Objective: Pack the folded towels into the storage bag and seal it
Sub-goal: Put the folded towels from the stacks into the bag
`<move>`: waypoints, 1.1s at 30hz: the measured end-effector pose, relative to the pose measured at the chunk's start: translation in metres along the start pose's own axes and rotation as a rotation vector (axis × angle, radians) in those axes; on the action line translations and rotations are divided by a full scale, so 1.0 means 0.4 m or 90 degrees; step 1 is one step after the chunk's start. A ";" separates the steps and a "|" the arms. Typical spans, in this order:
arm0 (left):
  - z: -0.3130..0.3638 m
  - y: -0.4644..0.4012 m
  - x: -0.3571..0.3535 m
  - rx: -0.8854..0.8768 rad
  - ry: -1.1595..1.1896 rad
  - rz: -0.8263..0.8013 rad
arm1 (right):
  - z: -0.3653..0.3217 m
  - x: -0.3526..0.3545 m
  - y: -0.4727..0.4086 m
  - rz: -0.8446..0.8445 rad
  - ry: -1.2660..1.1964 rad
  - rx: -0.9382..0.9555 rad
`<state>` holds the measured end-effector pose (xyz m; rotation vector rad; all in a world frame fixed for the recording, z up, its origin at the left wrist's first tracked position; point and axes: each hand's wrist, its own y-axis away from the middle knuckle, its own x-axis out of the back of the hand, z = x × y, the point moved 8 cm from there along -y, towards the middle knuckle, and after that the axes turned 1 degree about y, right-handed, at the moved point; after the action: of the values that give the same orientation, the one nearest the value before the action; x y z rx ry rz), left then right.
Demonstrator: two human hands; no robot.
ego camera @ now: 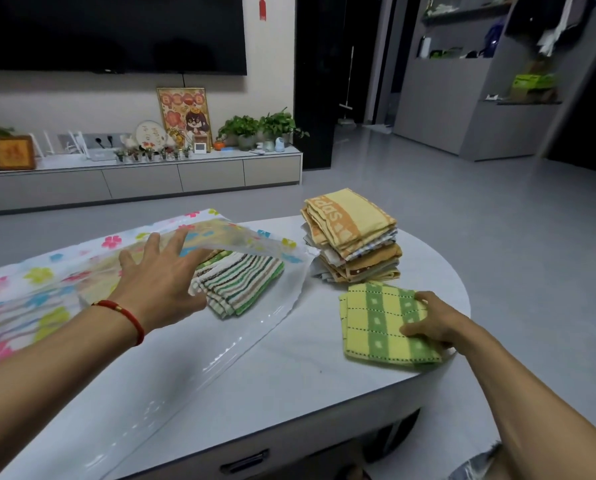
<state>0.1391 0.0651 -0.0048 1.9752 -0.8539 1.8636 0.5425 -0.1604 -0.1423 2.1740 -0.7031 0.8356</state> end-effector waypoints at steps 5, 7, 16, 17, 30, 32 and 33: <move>0.000 0.003 0.014 0.021 -0.001 -0.013 | -0.051 -0.079 0.034 -0.220 -0.290 0.021; -0.002 -0.005 0.026 0.029 0.003 -0.018 | -0.081 -0.084 0.055 -0.279 -0.340 0.042; -0.033 -0.049 0.066 0.027 0.027 -0.037 | -0.342 -0.218 0.197 -0.502 -0.202 0.327; -0.037 -0.052 0.070 0.029 0.048 -0.042 | -0.385 -0.252 0.207 -0.535 -0.218 0.337; -0.071 -0.076 0.106 0.020 0.148 -0.055 | -0.766 -0.482 0.037 -0.187 -0.602 0.275; -0.065 -0.067 0.100 0.027 0.142 -0.064 | -0.730 -0.515 -0.015 -0.140 -0.528 0.189; -0.060 -0.064 0.094 0.025 0.137 -0.069 | -0.714 -0.525 -0.033 -0.120 -0.489 0.155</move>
<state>0.1347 0.0909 0.0394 1.7640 -0.6400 1.9982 0.3153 0.1122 -0.1430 2.7446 -0.7566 -0.0507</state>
